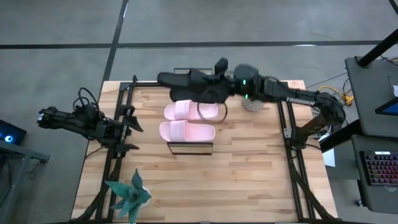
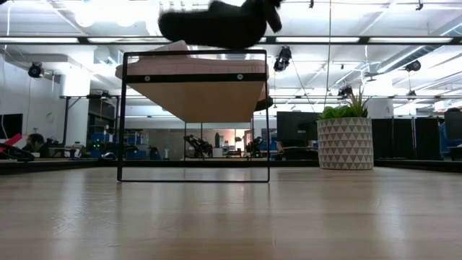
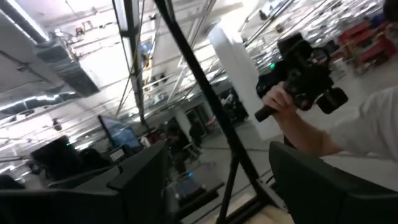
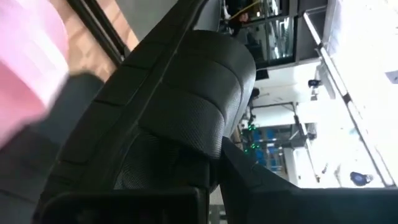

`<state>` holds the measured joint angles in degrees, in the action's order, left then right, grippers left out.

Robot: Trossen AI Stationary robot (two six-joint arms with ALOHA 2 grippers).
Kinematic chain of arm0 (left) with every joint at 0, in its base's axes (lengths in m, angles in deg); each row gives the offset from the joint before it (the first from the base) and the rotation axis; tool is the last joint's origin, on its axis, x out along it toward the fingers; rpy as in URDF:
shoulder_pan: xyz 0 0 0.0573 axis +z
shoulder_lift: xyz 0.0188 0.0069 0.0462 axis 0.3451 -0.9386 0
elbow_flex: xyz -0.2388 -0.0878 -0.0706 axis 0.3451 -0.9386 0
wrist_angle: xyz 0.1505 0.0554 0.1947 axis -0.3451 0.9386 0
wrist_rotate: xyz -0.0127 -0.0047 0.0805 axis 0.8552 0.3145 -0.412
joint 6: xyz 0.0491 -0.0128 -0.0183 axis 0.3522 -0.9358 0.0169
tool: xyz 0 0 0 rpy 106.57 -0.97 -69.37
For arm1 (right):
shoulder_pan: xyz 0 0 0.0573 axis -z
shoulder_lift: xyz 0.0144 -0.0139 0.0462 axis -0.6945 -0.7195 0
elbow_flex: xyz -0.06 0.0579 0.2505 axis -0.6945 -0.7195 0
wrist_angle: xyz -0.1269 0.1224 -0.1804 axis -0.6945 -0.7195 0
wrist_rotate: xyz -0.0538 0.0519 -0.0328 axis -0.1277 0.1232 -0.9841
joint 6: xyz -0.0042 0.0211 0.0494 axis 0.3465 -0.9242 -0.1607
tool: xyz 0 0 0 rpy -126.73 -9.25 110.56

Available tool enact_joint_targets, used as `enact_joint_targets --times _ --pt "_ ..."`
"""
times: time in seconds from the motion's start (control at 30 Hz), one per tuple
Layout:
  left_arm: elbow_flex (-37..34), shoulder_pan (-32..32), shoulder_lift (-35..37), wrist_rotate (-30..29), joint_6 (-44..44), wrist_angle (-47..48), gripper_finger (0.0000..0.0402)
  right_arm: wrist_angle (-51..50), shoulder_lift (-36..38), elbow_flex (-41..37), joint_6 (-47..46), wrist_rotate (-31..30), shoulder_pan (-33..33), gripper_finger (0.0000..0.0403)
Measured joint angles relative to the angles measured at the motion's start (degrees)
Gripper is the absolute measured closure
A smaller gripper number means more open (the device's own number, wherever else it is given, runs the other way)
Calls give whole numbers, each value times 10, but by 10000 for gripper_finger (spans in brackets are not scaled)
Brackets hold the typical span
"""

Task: Pick and place slides into the shelf
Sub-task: Put the black slipper on the shelf

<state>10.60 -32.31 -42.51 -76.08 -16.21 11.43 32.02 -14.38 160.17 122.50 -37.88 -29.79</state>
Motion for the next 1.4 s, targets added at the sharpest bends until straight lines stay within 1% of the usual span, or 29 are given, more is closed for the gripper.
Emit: enact_joint_targets --times 0.17,0.33,0.43,0.6,0.73,0.8,0.93,1.07,1.23,1.4 --pt "0 0 15 -48 17 38 137 -26 -10 0 14 78 102 394" --pt "0 0 22 -108 18 45 137 -26 -33 0 30 147 159 394" --pt "0 0 23 -129 18 50 137 -27 -52 0 52 170 170 394" --pt "-1 0 20 -139 17 50 137 -15 -84 0 123 170 175 394" --pt "-2 0 16 -150 17 51 136 -8 -100 15 164 170 185 394" --pt "-2 0 14 -160 19 50 136 -11 -105 28 170 178 193 394" --pt "-2 0 10 -195 30 50 136 -58 -109 47 179 214 211 394" --pt "-2 0 10 -225 39 50 136 -81 -110 52 173 234 215 394" --pt "-2 0 10 -228 48 50 136 -103 -110 52 169 264 215 394" --pt "-2 0 10 -229 57 50 136 -105 -110 52 174 270 223 394"
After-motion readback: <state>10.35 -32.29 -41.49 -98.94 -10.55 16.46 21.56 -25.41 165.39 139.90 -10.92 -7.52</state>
